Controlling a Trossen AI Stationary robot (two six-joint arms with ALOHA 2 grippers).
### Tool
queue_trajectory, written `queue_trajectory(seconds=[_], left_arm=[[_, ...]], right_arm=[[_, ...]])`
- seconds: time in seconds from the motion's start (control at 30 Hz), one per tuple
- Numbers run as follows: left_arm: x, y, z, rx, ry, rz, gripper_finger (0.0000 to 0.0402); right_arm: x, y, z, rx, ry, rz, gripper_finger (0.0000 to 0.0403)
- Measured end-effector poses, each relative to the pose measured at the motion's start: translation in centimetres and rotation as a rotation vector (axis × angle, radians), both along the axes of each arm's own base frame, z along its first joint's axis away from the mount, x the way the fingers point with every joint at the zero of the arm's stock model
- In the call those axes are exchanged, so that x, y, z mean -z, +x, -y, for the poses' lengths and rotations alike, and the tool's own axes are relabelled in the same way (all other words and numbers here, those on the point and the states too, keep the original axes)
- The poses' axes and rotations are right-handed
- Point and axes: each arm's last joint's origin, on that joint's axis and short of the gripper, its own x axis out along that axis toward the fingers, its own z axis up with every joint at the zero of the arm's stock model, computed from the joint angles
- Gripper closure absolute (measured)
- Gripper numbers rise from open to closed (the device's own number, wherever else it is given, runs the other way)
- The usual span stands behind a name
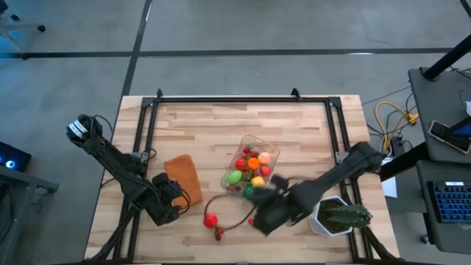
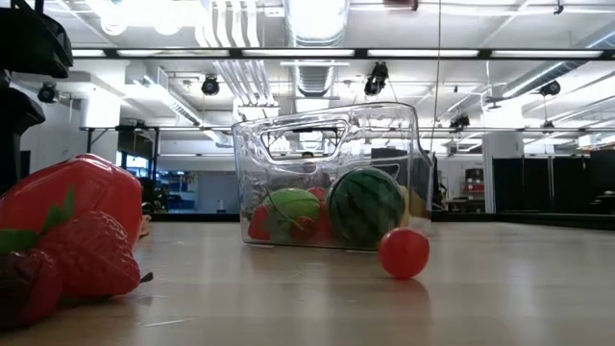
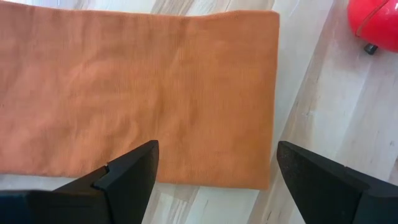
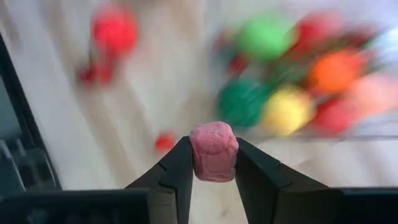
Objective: Pick and placing Produce into tupperware
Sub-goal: Put the pink peach into the transparent bin, then put the red tomato into the transparent bin
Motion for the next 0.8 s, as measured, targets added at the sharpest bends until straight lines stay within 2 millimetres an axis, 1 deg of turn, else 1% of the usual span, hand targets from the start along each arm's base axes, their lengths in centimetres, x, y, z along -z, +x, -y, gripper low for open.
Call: queue_trajectory(seconds=[0.03, 0.1, 0.13, 0.17, 0.23, 0.3, 0.37, 0.43, 0.53, 0.57, 0.63, 0.7, 0.8], left_arm=[[0.0, 0.0, 0.0, -0.001, 0.002, 0.003, 0.0091], [0.0, 0.0, 0.0, -0.003, 0.008, 0.009, 0.0091], [0.0, 0.0, 0.0, -0.004, 0.011, 0.014, 0.0091], [0.0, 0.1, 0.0, -0.005, 0.012, 0.017, 0.0091], [0.0, 0.1, -0.1, -0.009, 0.022, 0.026, 0.0091], [0.0, 0.1, -0.1, -0.011, 0.028, 0.033, 0.0091], [-0.1, 0.1, -0.1, -0.012, 0.028, 0.034, 0.0091], [-0.1, 0.1, -0.1, -0.013, 0.026, 0.035, 0.0091], [-0.1, 0.1, 0.0, -0.037, 0.01, 0.039, 0.0091], [-0.1, 0.1, 0.0, -0.046, 0.004, 0.042, 0.0091], [-0.1, 0.2, 0.0, -0.058, -0.005, 0.045, 0.0091], [-0.1, 0.2, 0.1, -0.058, -0.008, 0.047, 0.0091], [-0.1, 0.2, 0.1, -0.058, -0.008, 0.046, 0.0091]], right_arm=[[-1.9, -0.5, 0.7, 0.037, -0.033, 0.059, 0.0304], [-4.8, -1.3, 2.6, 0.118, -0.088, 0.164, 0.0301], [-5.7, -1.4, 3.9, 0.155, -0.094, 0.182, 0.0298], [-6.1, -1.4, 5.1, 0.186, -0.092, 0.177, 0.0295], [-5.8, -0.7, 7.4, 0.216, -0.063, 0.14, 0.0283], [-4.5, 0.0, 9.2, 0.202, -0.044, 0.066, 0.0265], [-3.1, 0.9, 10.1, 0.175, 0.009, 0.022, 0.024], [-1.8, 1.6, 10.6, 0.157, 0.064, -0.01, 0.0214], [-0.5, 2.3, 10.8, 0.15, 0.072, -0.034, 0.0177], [-0.4, 2.2, 10.7, 0.147, 0.068, -0.039, 0.0167], [-0.6, 2.0, 9.7, 0.103, 0.053, -0.035, 0.0149], [-0.7, 1.4, 7.9, 0.011, 0.047, -0.04, 0.0138], [-0.2, 0.3, 4.4, -0.113, 0.039, -0.059, 0.0129]])
